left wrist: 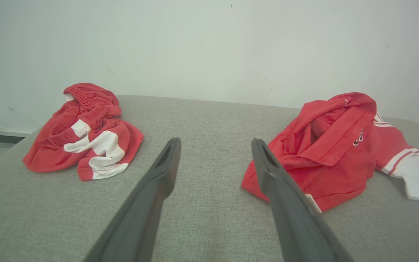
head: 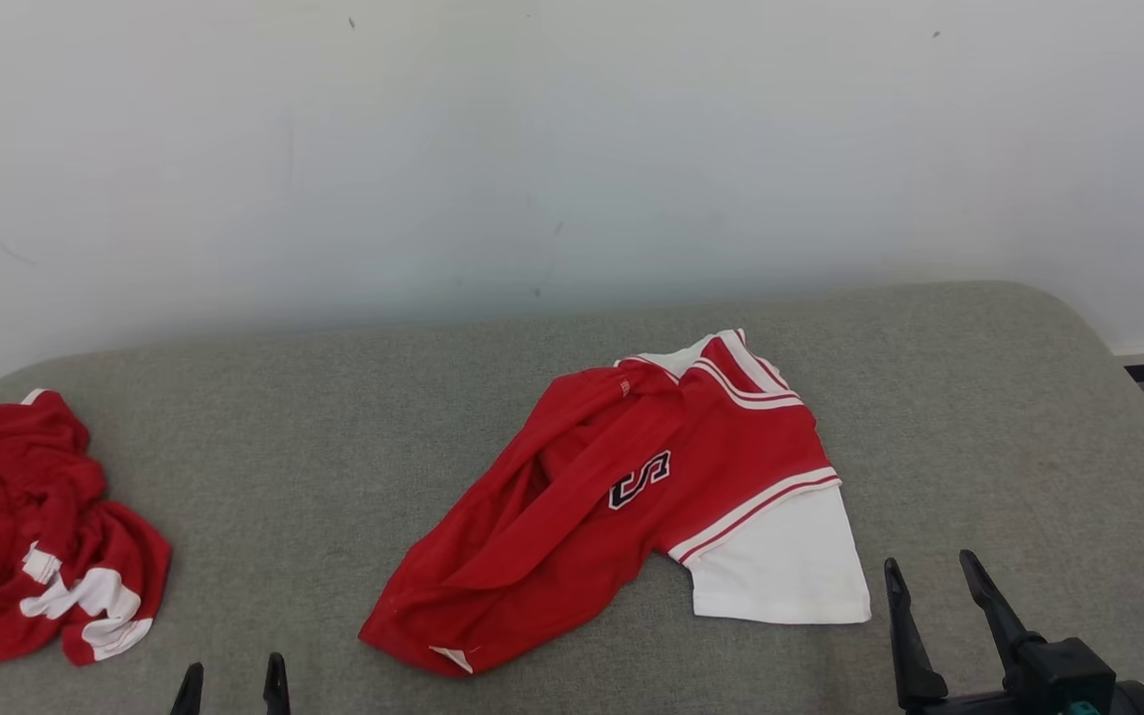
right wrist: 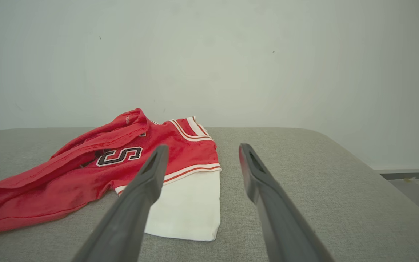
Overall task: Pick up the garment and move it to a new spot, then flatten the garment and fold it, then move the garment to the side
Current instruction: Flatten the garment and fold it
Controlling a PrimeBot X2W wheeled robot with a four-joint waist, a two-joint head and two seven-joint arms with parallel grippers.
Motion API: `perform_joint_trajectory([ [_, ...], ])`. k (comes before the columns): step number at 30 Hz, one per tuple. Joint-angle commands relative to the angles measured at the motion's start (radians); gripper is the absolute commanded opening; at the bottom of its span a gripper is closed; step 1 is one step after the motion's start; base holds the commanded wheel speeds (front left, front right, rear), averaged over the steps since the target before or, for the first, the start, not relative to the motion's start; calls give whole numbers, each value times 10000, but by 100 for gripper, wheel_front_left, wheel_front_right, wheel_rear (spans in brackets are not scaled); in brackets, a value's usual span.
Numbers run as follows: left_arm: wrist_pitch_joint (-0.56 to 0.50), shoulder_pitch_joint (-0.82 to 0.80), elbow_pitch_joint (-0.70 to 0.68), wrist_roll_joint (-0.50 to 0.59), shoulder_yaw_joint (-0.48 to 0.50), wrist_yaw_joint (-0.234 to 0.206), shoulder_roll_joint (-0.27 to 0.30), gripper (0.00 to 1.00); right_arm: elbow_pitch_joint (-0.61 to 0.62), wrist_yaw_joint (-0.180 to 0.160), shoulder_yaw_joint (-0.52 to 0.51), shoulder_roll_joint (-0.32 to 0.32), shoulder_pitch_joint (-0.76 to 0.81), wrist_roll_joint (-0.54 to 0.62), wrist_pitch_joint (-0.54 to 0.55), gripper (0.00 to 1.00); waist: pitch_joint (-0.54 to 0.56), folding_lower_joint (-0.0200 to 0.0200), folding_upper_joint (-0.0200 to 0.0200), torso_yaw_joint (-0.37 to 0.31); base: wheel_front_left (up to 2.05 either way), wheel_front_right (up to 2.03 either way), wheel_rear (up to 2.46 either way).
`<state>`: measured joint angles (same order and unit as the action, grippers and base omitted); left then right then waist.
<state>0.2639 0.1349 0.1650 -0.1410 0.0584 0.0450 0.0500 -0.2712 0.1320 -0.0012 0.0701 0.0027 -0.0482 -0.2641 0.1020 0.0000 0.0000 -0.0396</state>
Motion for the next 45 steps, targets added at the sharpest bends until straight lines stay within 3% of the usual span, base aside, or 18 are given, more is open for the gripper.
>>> perform_joint_trajectory([
  [1, 6, 197, -53, 66, -9, 53, 9, 100, -34, -27, 14, -44, -33, -59, -3, 100, -49, 0, 0, 73, 0, 0, 0],
  [26, 6, -138, 217, -184, -506, 217, 7, 100, -509, -27, -277, -34, -552, -354, 331, 100, -278, 0, 0, 339, 0, 0, 0],
  [33, -144, -1047, 1862, -844, -2135, 500, 16, 100, -1475, -27, -1040, -109, -1513, -631, 2681, 100, -606, 0, 0, 339, 0, 0, 0],
  [41, -402, -2610, 3540, -1610, -3100, 61, 15, 100, -3426, -27, -1335, -151, -2996, -316, 4874, 100, -1244, 0, 0, 366, 0, 0, 0],
  [45, -360, -3099, 3871, -1821, -3274, -105, 15, 100, -4018, -27, -1446, -159, -3544, -323, 5025, 100, -1542, 0, 0, 455, 0, 0, 0],
])
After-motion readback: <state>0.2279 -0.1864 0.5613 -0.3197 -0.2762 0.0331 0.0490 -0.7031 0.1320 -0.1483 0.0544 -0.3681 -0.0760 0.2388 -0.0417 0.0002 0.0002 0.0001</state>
